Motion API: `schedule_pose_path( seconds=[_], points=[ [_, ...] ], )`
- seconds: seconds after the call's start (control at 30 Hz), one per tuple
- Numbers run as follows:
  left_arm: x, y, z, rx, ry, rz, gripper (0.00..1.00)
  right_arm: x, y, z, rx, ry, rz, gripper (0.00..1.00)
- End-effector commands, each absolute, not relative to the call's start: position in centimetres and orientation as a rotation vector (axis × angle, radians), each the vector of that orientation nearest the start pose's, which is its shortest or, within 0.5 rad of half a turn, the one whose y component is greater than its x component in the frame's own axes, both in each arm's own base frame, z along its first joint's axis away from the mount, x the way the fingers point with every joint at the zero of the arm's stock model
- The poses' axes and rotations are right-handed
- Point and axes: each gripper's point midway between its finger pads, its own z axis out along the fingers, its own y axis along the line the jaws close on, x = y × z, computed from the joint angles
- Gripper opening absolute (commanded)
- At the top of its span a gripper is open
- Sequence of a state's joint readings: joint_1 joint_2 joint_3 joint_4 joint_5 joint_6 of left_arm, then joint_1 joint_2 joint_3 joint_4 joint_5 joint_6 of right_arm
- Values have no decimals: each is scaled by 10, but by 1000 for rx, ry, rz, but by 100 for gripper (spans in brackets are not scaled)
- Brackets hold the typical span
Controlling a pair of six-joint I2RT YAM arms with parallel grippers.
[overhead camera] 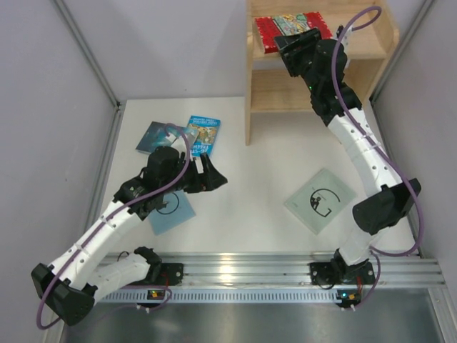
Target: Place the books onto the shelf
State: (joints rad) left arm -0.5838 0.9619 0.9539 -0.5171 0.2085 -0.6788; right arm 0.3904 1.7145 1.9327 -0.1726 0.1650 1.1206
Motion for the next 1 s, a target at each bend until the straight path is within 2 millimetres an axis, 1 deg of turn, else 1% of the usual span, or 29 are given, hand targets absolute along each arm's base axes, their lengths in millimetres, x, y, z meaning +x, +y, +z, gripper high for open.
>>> schedule_pose_path(
  seconds=[0.0, 0.13, 0.17, 0.2, 0.27, 0.33, 0.4, 0.5, 0.57, 0.67, 0.83, 0.97],
  points=[
    [224, -220, 255, 18, 2171, -977, 85, 473, 205, 501, 638, 1456, 1089, 49],
    [223, -219, 253, 15, 2176, -972, 85, 479, 200, 495, 637, 1469, 1071, 42],
    [222, -219, 254, 12, 2173, -973, 85, 481, 202, 492, 634, 1477, 1070, 41],
    [223, -219, 253, 13, 2175, -971, 85, 481, 201, 494, 623, 1473, 1072, 40],
    [224, -219, 251, 12, 2180, -965, 85, 480, 201, 496, 578, 1473, 1055, 35],
    [225, -218, 250, 10, 2183, -956, 85, 482, 194, 500, 568, 1459, 1018, 29],
    [226, -218, 245, 10, 2193, -946, 85, 484, 189, 504, 565, 1450, 1001, 26],
    [229, -221, 241, 11, 2208, -945, 85, 492, 185, 494, 569, 1469, 989, 24],
    [230, -222, 241, 15, 2207, -948, 85, 497, 185, 486, 564, 1488, 977, 20],
    [232, -225, 239, 18, 2211, -952, 85, 503, 184, 476, 561, 1510, 947, 18],
    [236, -224, 237, 23, 2219, -930, 85, 514, 186, 466, 556, 1527, 929, 11],
    [238, -225, 236, 22, 2222, -920, 85, 526, 193, 463, 545, 1530, 945, 8]
  ],
)
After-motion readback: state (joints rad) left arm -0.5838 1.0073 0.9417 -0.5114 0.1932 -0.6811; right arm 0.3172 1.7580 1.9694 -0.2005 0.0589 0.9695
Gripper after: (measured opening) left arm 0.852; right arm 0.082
